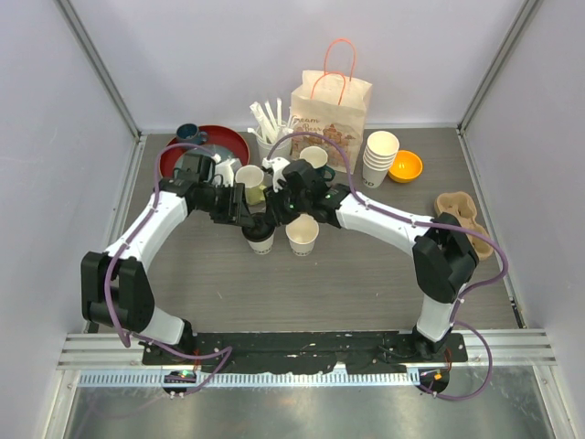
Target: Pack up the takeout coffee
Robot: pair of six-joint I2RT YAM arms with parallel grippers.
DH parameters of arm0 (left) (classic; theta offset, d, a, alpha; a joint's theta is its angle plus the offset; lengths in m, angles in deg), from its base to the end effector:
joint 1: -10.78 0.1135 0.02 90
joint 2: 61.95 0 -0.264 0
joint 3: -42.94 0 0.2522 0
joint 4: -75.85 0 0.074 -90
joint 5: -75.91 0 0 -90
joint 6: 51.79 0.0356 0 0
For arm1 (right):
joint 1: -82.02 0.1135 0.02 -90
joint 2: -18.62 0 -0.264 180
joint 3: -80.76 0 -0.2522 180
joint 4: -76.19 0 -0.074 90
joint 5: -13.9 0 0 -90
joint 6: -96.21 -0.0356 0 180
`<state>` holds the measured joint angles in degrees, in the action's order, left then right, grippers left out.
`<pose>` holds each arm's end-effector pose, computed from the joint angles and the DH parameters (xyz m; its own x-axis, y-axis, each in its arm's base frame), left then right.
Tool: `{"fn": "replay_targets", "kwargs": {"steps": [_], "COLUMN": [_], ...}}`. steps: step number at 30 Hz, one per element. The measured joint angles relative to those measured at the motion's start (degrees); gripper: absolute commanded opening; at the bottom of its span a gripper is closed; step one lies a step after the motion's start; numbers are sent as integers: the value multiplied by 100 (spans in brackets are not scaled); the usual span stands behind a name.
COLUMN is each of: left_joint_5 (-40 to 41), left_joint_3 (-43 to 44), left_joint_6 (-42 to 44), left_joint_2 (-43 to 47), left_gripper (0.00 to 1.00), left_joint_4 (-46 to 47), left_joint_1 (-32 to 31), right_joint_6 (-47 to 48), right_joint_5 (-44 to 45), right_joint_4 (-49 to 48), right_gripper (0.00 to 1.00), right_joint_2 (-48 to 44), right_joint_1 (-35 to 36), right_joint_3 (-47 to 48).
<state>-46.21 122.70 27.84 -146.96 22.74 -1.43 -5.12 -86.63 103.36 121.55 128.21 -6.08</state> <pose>0.2920 -0.0825 0.2648 -0.8998 0.0387 -0.4345 0.2946 0.7886 -0.5397 0.2824 0.3038 0.2625 -0.5672 -0.3122 -0.7621 -0.7131 0.6492 0.2647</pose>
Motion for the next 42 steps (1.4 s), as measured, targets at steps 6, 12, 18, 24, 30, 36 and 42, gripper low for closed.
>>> {"fn": "replay_targets", "kwargs": {"steps": [6, 12, 18, 24, 30, 36, 42], "left_joint_5": [15, 24, 61, 61, -179, -411, -417], "left_joint_3": [92, 210, 758, 1163, 1661, 1991, 1827], "left_joint_6": [70, 184, 308, 474, 988, 1285, 1198], "left_joint_2": [0, -7, -203, -756, -1318, -1506, -1504], "left_gripper": [50, 55, 49, 48, 48, 48, 48], "left_joint_4": [-227, -356, -345, -264, -546, -745, -756], "left_joint_1": [13, 24, 39, 2, -81, -92, -92], "right_joint_6": [205, 389, 205, -402, -507, -358, -487], "right_joint_5": [-28, -127, 92, 334, 518, 374, 404], "right_joint_4": [254, 343, 636, 859, 793, 708, 813], "right_gripper": [43, 43, 38, 42, 36, 31, 30], "right_joint_2": [11, 31, -22, -400, -876, -892, -601], "right_joint_1": [-2, -2, -2, 11, 271, 398, 369], "right_joint_3": [232, 437, 437, 83, -273, -284, -249]}}
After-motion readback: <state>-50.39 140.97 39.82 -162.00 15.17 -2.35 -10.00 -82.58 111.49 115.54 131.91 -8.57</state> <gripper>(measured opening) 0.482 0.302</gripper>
